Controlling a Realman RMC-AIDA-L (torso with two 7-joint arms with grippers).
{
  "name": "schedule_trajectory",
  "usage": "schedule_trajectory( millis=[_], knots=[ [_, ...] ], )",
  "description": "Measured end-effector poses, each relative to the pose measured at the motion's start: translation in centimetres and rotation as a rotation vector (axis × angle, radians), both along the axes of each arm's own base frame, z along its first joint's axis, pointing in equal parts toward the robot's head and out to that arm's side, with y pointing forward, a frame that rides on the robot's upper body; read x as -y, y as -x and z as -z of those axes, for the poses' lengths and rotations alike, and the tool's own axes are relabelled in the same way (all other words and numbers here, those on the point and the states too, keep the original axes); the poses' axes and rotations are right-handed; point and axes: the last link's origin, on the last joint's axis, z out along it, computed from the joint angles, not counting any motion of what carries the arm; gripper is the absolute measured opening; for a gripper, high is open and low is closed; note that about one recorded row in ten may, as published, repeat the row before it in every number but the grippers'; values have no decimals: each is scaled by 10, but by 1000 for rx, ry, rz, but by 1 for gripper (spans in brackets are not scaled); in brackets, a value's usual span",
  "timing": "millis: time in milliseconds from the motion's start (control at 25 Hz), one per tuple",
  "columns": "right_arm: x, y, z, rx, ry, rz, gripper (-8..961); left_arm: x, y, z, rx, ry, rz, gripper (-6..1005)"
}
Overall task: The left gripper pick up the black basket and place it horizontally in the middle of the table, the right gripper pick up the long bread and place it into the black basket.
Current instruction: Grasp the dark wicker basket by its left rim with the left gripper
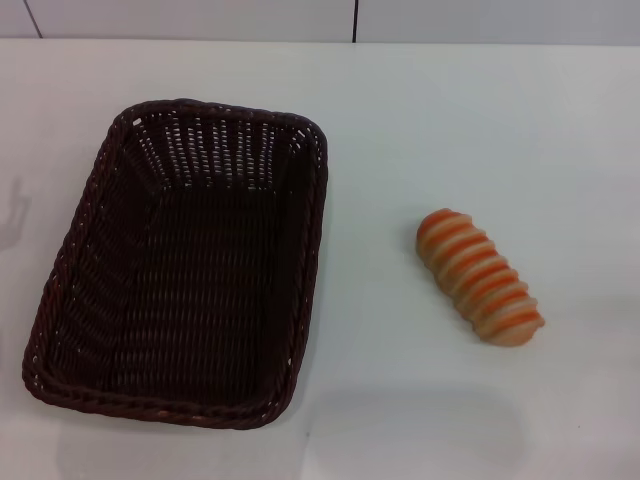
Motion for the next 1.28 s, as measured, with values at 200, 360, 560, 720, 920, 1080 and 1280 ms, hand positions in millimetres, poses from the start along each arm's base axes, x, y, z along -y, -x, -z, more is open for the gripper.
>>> schedule_trajectory(
  millis=[200,360,560,720,920,1080,1280],
  knots=[
    [-5,3,2,-25,-1,-12,722,-3,-2,0,-25,1,2,821],
    [-10,4,3,-32,5,-18,722,-9,-10,-5,3,-18,41,818],
    [-15,5,3,-35,12,-22,722,-36,-34,-14,17,31,88,813],
    [-18,3,5,-44,27,-11,722,-63,-64,-32,-18,135,75,810],
    [-20,1,6,-63,45,-3,721,-76,-104,-56,-19,234,21,805],
    [-20,-1,8,-71,56,7,721,-79,-137,-71,-27,397,-144,802],
    [-22,-2,9,-77,69,14,721,-66,-180,-73,-81,591,-321,797]
  ],
)
